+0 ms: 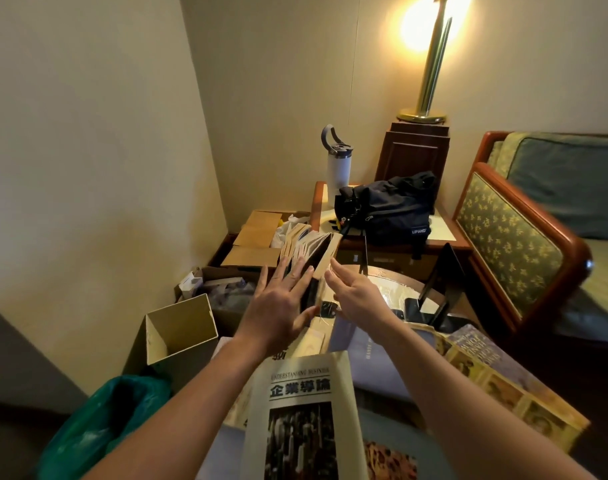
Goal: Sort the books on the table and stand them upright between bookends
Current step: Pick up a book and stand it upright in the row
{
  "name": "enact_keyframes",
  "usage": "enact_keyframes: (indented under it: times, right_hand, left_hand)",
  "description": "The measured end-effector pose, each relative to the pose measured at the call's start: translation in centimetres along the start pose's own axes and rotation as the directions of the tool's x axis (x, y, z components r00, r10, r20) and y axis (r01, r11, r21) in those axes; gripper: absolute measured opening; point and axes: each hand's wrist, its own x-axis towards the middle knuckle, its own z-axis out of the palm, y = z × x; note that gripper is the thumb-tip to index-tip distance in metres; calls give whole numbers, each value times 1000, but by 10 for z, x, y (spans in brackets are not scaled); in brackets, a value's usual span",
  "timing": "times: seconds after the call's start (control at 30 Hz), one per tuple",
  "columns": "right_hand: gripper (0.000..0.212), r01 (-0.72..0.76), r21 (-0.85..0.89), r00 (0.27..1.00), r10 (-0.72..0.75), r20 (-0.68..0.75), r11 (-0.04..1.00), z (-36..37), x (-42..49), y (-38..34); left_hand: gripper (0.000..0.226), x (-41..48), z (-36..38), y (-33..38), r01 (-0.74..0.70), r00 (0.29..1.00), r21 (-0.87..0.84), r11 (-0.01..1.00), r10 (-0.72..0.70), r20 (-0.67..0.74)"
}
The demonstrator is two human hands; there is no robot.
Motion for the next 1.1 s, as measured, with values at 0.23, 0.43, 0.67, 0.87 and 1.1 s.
enact_keyframes:
  times: [0.23, 0.43, 0.67, 0.87, 1.1]
  right_hand:
    - [51, -10, -22, 999, 9, -48, 1000, -10, -65, 10]
    - [54, -78, -103, 992, 67, -108, 992, -25, -114, 29]
    - [61, -144, -185, 979, 114, -166, 972, -54, -158, 57]
    - [61, -208, -311, 959, 130, -254, 927, -105, -190, 80]
    - [66, -304, -562, 926, 102, -363, 769, -166, -206, 110]
  left_hand:
    - [75, -47, 4, 32, 4, 1000, -48, 999, -5, -11]
    - [83, -84, 11, 67, 28, 996, -105, 994, -18, 88]
    - [75, -97, 20, 115, 26, 976, -120, 992, 1, 219]
    - [74, -94, 34, 160, -3, 964, -151, 989, 44, 263]
    - [78, -74, 66, 192, -48, 914, -109, 993, 88, 397]
